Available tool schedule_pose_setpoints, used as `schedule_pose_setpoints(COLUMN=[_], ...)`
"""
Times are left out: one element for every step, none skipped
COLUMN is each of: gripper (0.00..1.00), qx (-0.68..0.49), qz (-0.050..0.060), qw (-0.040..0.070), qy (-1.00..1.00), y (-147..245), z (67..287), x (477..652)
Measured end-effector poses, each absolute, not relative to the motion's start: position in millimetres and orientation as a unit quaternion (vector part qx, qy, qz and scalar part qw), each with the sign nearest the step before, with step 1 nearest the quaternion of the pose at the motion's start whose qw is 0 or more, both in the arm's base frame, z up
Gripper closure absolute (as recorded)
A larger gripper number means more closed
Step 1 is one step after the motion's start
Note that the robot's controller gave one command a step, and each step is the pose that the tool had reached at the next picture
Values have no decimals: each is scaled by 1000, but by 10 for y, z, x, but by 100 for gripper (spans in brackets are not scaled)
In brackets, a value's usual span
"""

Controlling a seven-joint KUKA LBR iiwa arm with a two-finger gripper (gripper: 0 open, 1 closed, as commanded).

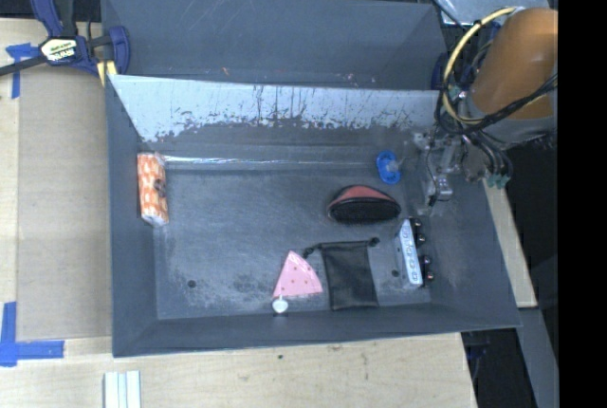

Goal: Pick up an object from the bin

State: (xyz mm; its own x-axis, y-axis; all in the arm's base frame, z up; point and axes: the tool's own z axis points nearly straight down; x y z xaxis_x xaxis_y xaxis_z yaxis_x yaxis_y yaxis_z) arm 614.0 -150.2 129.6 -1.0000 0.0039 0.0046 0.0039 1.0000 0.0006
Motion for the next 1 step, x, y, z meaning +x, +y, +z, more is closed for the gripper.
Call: schedule_pose_setpoints(gripper=[0], qx=[0], qz=[0], qw=[-2], qy=[-1000], y=[-1495], z=[1350], x=[6161])
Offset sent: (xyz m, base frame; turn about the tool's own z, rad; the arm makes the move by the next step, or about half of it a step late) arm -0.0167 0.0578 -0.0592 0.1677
